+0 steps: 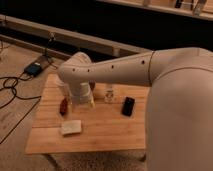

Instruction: Pick up the ceramic cup

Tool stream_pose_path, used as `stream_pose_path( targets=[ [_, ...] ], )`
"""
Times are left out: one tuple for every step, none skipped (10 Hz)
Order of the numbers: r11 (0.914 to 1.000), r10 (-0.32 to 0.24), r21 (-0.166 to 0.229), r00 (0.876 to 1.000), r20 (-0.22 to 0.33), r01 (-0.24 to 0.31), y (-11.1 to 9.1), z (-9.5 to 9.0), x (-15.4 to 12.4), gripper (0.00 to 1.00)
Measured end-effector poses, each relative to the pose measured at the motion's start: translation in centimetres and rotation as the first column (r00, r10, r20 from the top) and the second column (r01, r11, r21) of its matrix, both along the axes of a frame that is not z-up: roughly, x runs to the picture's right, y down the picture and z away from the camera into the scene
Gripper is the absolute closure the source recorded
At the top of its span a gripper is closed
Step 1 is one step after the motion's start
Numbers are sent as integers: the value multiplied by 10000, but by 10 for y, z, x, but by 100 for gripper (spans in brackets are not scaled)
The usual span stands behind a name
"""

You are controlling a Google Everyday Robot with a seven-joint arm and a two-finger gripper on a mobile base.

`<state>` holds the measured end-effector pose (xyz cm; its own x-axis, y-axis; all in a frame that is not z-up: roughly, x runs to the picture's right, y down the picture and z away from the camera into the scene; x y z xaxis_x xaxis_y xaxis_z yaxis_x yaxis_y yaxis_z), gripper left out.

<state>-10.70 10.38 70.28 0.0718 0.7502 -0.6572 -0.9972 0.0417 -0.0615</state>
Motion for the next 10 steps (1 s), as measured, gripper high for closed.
stream_pose_path(
  targets=[
    [10000, 0, 0, 10000, 0, 0, 0, 0, 0, 35],
    [10000, 5, -3, 10000, 3, -5, 0, 0, 0, 35],
    [10000, -47, -22, 10000, -5, 47, 1, 0, -1, 35],
    [9996, -294, -19, 9995, 118, 294, 2, 0, -13, 35],
    [9990, -456, 26, 9985, 290, 456, 3, 0, -27, 35],
    [9978, -654, 110, 9966, 494, 649, 1, 3, -45, 35],
    [9965, -825, 187, 9939, 725, 814, -2, 8, -64, 35],
    [9956, -925, 231, 9910, 968, 907, -4, 11, -81, 35],
    [9949, -987, 330, 9859, 1354, 950, -9, 17, -105, 35],
    [9944, -1016, 444, 9806, 1675, 954, -14, 26, -122, 35]
  ],
)
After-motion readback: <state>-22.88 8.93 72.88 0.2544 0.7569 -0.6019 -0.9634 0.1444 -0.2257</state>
